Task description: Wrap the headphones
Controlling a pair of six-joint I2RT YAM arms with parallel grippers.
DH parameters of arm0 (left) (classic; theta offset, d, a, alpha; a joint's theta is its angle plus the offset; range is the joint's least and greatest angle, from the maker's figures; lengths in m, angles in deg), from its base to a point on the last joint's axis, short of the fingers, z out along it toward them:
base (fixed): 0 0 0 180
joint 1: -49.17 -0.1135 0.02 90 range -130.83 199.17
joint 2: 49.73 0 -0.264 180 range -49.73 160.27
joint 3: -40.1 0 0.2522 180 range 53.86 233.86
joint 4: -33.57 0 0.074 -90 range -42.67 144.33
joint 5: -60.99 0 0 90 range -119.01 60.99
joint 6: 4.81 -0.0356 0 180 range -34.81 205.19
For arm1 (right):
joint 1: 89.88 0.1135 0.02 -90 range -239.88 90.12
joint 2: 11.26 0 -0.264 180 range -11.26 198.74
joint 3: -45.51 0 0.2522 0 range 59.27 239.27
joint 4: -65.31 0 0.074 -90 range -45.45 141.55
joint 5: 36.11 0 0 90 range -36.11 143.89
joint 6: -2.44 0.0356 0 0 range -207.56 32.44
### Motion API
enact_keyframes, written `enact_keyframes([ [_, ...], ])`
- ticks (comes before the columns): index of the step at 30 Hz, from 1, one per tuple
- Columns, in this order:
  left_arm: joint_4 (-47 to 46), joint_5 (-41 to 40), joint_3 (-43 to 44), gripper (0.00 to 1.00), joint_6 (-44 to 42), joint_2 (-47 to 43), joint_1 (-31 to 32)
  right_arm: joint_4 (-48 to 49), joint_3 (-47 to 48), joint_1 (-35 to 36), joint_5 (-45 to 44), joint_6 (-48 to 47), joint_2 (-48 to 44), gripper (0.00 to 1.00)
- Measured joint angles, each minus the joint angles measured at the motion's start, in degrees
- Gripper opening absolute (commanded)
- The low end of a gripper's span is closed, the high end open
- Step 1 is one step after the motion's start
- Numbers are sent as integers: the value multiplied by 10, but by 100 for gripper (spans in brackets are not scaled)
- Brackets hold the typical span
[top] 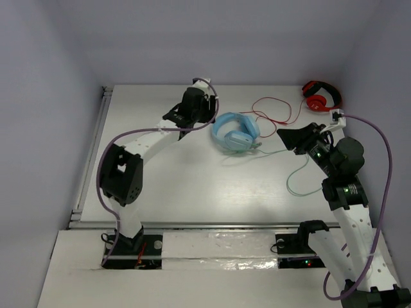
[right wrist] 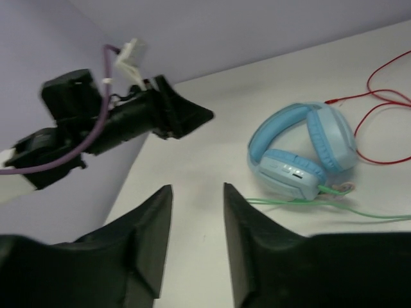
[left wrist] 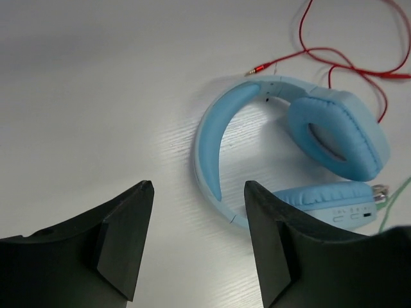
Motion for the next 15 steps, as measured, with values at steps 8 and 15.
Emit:
enact_keyframes([
  [8, 88, 26, 132, 59, -48, 169, 18, 0, -1, 3, 10, -2, 0, 48],
  [15, 155, -3, 226, 60, -74, 263, 29, 0, -1, 7, 14, -2, 0, 48],
])
